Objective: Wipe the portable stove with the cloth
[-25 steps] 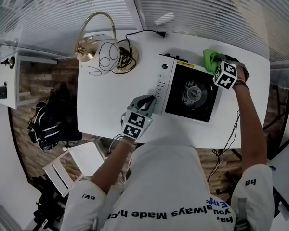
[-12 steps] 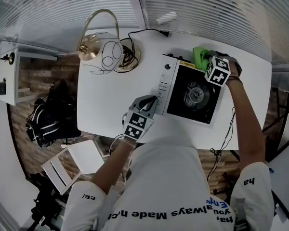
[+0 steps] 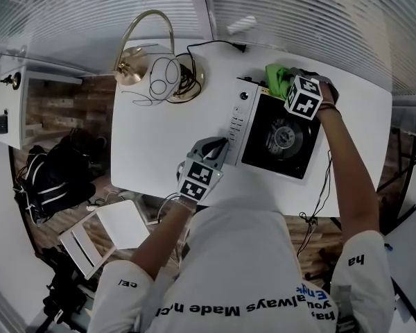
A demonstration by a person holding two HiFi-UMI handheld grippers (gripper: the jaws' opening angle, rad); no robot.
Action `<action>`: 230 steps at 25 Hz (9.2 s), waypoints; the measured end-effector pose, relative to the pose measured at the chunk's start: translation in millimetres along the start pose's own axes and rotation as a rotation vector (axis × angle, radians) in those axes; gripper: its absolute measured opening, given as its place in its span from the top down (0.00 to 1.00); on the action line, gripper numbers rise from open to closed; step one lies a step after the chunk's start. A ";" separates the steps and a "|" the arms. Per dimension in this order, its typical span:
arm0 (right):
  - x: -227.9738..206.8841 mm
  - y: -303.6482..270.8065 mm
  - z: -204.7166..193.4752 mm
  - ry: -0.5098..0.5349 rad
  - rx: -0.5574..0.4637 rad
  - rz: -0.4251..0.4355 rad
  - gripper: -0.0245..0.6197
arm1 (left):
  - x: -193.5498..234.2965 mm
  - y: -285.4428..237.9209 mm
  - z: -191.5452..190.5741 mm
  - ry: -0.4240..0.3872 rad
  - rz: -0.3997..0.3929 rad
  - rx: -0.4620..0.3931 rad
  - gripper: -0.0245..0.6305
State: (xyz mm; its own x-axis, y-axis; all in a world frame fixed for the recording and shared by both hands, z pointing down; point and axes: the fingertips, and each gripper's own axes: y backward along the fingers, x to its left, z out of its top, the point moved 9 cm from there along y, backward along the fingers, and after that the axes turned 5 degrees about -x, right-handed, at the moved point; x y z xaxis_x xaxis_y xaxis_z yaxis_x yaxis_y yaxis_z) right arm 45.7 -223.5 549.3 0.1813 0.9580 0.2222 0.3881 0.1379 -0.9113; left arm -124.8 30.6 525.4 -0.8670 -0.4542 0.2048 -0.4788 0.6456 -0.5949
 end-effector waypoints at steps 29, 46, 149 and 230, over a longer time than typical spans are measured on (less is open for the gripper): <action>46.4 42.8 37.4 0.068 -0.210 0.038 0.90 | -1.8 1.3 1.6 -0.008 0.009 0.017 0.93; 58.6 76.0 -35.0 -0.015 -0.108 0.068 0.90 | -5.1 1.5 4.7 -0.037 0.037 0.053 0.93; 260.8 109.7 4.2 -0.171 -0.083 0.168 0.90 | -7.2 -0.7 3.8 -0.038 0.069 0.059 0.93; 122.3 82.7 82.0 -0.369 -0.405 -0.182 0.90 | -2.0 0.7 -1.9 0.033 0.045 -0.018 0.93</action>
State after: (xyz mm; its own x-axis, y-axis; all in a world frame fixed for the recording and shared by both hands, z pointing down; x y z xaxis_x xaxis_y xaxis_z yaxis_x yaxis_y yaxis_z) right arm 25.8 -74.3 472.7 -0.2196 0.9621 0.1616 0.7114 0.2713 -0.6484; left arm -123.8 33.1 526.1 -0.8917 -0.4039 0.2042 -0.4414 0.6761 -0.5900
